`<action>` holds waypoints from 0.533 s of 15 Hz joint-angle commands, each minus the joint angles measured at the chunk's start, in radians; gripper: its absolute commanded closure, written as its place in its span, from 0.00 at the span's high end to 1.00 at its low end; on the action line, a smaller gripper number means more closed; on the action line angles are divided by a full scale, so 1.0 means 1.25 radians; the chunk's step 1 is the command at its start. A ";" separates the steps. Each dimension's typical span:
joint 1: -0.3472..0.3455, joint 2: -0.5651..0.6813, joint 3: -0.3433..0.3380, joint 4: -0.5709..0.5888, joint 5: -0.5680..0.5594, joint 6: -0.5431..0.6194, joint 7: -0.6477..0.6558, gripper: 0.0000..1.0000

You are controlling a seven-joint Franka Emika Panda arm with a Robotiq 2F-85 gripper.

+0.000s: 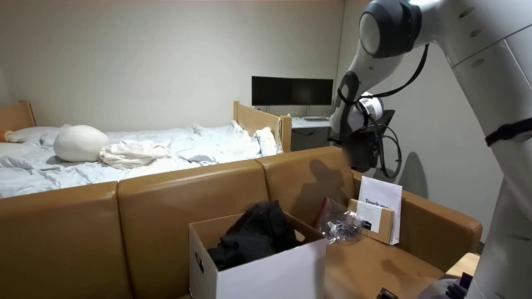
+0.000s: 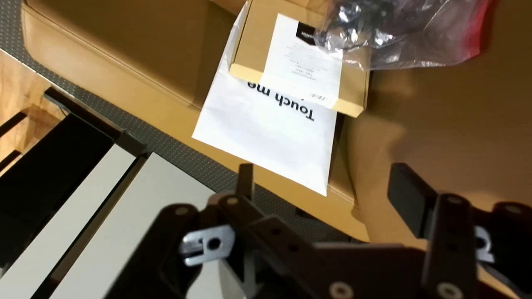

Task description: Move the packet from the box and put it on the sofa

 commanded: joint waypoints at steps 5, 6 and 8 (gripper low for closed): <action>-0.183 -0.170 0.274 -0.071 0.033 -0.098 -0.190 1.00; -0.197 -0.193 0.309 -0.098 0.037 -0.086 -0.204 1.00; -0.215 -0.243 0.377 -0.148 0.050 -0.079 -0.232 1.00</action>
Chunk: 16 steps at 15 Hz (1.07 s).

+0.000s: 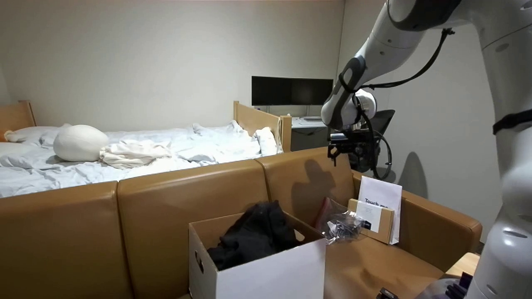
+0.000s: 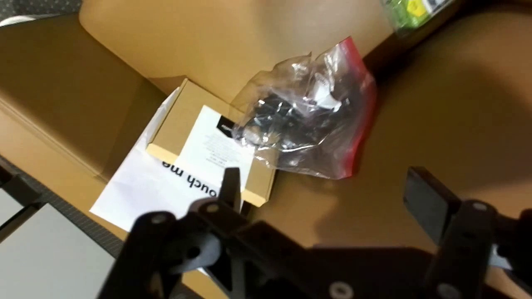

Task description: Move the packet from the box and put it on the sofa

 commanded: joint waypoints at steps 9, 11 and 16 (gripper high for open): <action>-0.054 -0.298 0.293 -0.209 0.239 -0.060 -0.357 1.00; -0.051 -0.325 0.303 -0.203 0.301 -0.116 -0.454 1.00; -0.051 -0.359 0.288 -0.163 0.361 -0.330 -0.657 1.00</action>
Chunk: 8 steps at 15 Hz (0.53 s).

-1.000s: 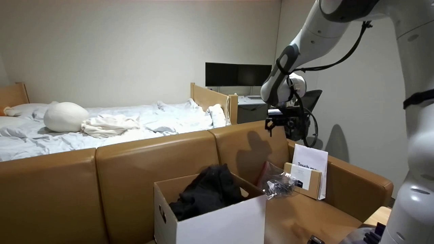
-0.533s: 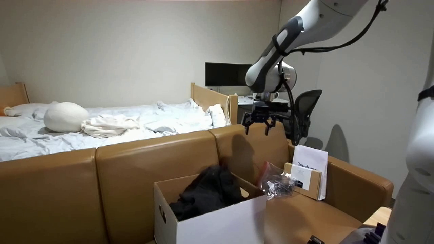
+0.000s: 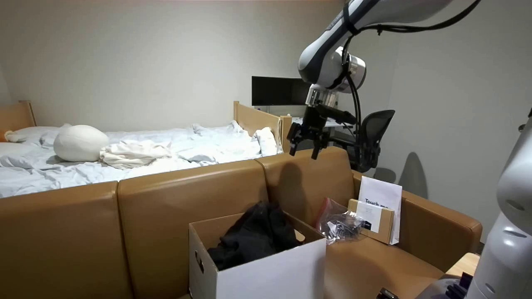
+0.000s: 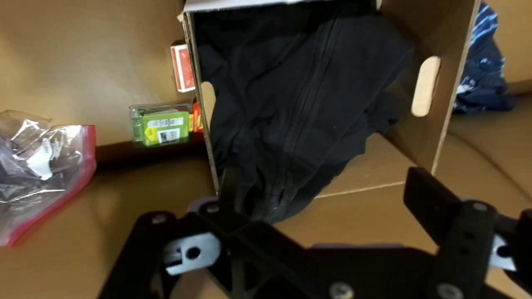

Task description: Move the packet from the box and put it on the sofa

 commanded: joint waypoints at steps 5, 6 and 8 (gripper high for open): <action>-0.028 -0.014 -0.016 0.088 -0.011 -0.362 -0.247 1.00; -0.029 -0.007 -0.016 0.106 -0.027 -0.411 -0.266 1.00; -0.028 0.004 -0.013 0.139 -0.075 -0.498 -0.292 1.00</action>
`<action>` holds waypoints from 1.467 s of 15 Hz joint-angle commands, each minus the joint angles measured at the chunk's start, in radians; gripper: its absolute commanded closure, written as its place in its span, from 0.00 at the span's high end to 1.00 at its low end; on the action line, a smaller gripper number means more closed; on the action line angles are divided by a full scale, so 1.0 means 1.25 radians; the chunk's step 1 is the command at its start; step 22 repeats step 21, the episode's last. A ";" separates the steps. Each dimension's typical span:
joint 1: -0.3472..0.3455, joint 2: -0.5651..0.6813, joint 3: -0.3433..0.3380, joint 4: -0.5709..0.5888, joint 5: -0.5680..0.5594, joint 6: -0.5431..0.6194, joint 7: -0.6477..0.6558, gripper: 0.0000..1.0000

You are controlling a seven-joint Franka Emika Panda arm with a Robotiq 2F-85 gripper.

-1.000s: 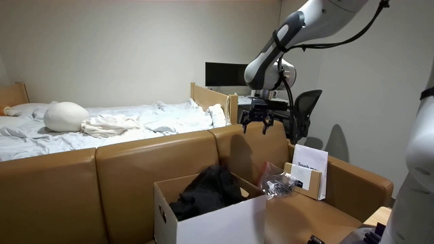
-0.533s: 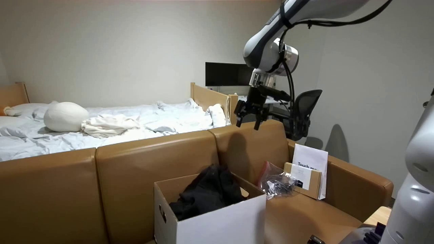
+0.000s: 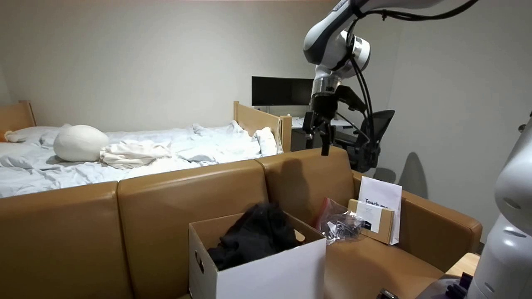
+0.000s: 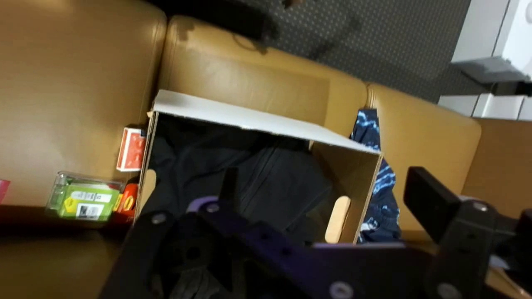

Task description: Move the packet from the box and put it on the sofa

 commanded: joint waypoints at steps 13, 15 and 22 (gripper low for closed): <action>0.022 0.037 0.080 0.052 -0.298 -0.188 -0.049 1.00; 0.021 0.037 0.079 0.052 -0.299 -0.188 -0.049 1.00; 0.021 0.037 0.079 0.052 -0.299 -0.188 -0.049 1.00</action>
